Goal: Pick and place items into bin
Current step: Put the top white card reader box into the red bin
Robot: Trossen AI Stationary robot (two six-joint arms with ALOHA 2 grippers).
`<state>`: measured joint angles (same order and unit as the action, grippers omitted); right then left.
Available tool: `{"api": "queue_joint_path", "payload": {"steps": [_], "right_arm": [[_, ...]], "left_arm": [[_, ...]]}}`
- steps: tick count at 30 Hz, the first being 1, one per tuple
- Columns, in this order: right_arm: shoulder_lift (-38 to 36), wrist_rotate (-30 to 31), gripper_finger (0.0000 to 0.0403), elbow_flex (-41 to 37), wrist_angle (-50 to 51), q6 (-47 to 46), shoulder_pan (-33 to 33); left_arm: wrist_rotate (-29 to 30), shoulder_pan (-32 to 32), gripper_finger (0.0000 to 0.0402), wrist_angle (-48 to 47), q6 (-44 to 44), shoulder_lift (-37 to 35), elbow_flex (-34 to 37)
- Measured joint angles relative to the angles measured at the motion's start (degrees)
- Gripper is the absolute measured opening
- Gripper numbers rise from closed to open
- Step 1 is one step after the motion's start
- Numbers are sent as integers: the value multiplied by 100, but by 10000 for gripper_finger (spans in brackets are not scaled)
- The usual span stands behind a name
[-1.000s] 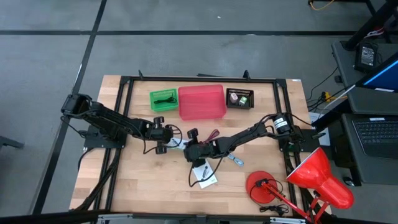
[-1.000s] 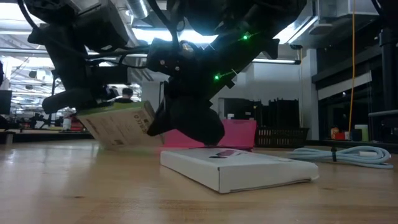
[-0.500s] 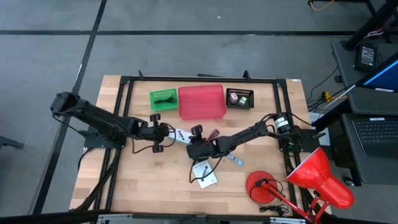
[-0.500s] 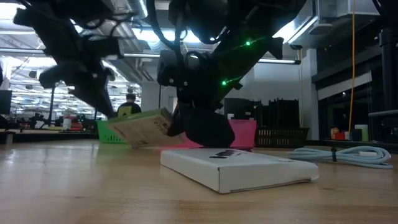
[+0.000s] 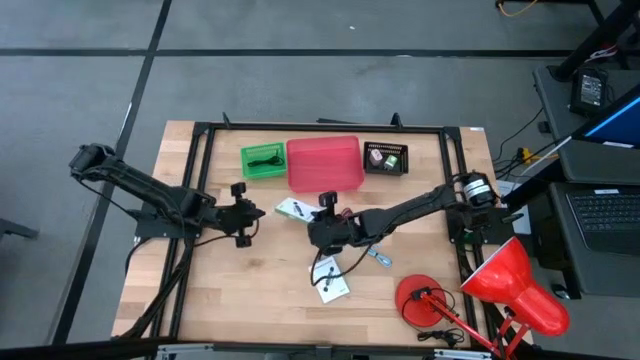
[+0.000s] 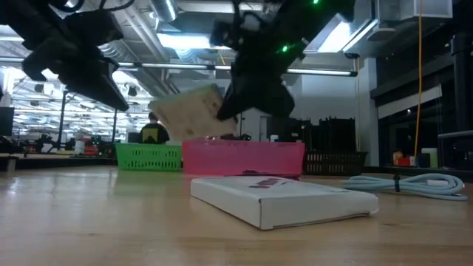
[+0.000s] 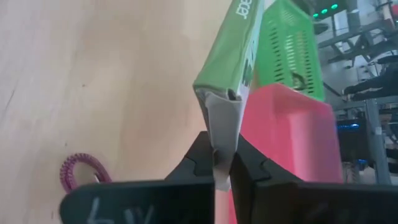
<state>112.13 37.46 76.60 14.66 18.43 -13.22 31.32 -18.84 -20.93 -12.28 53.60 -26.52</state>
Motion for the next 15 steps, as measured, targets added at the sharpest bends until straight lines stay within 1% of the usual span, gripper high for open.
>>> {"api": "queue_joint_path", "payload": {"steps": [4,6,11,15], "right_arm": [[-538,30,6,-405,-218,-121,48],[-850,34,6,-743,-407,-172,81],[-1589,112,6,-1543,-1316,-10,119],[-2048,417,6,-2073,-1595,33,173]], "left_arm": [[251,-95,3,11,-80,-84,155],[325,-112,3,15,-93,-85,175],[380,-110,3,69,-16,-65,177],[386,-108,3,83,-23,-65,177]]}}
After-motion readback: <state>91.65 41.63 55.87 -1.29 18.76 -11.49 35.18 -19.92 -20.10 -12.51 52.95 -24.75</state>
